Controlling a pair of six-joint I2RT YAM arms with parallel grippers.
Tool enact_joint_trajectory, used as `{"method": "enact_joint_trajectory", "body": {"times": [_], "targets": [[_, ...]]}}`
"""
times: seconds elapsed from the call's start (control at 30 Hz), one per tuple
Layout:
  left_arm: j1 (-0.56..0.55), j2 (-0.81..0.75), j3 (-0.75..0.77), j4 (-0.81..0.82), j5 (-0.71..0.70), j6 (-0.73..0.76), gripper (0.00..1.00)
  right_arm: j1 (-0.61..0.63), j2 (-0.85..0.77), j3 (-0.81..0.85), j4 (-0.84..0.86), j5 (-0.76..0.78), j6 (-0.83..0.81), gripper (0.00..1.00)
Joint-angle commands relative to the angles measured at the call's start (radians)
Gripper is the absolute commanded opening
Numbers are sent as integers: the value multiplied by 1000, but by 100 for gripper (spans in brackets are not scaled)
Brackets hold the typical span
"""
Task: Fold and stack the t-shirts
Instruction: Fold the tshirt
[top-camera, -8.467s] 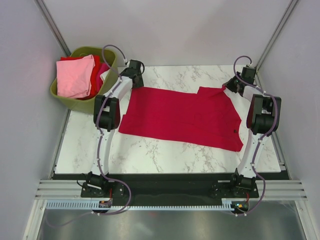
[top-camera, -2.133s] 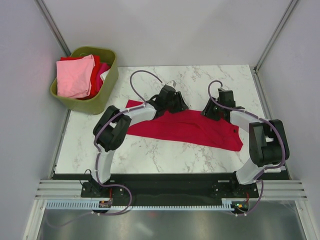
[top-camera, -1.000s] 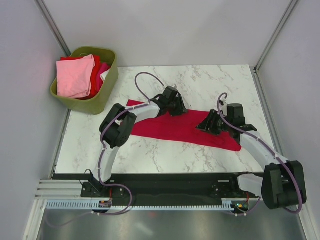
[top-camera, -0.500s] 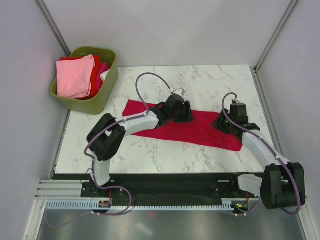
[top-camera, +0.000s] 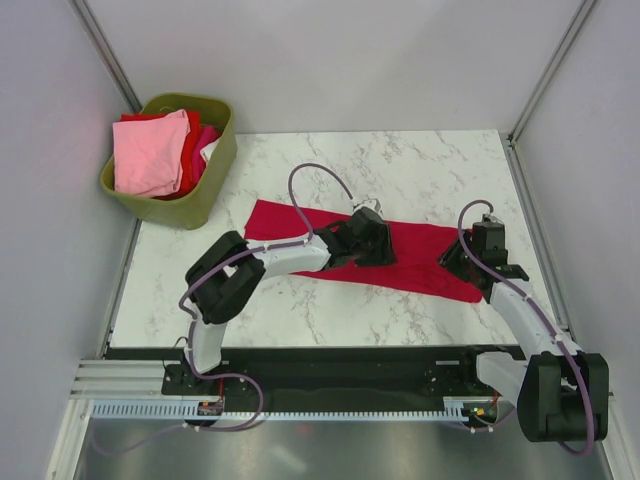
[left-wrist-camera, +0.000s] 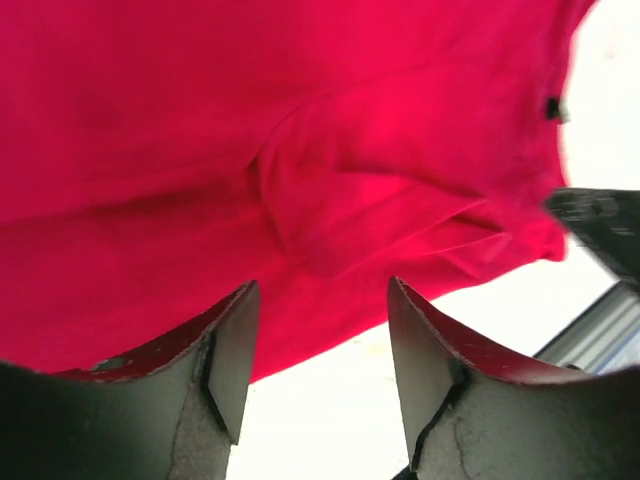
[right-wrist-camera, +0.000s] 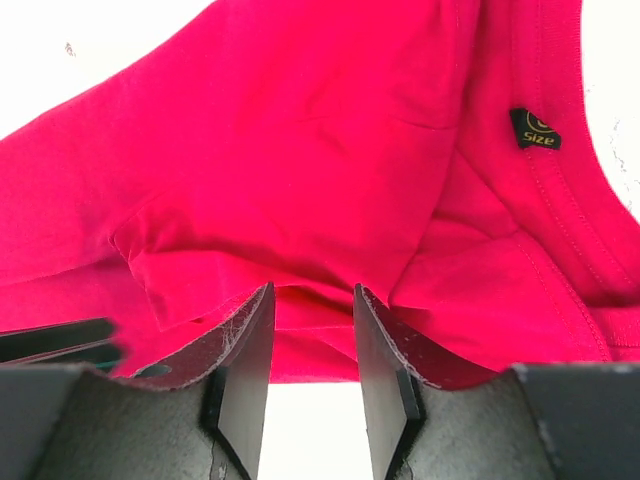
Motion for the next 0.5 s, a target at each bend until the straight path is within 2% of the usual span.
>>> {"method": "enact_joint_trajectory", "body": {"times": [0.0,0.03,0.1,0.47], "targets": [[-7,28,46,-20,3,-61,59,-1,-21,1,43,-16,-13,45],[-7,33,49,-19,8,-62,55,-1,-31,-1,43,-13,-13,45],[-9,40,49,-20,9,-67,52,-1,-38,-7,48,-2,-13,45],[-13,105,100,-11,11,-102,52,-30,-35,-12,84,-30,-21,44]]}}
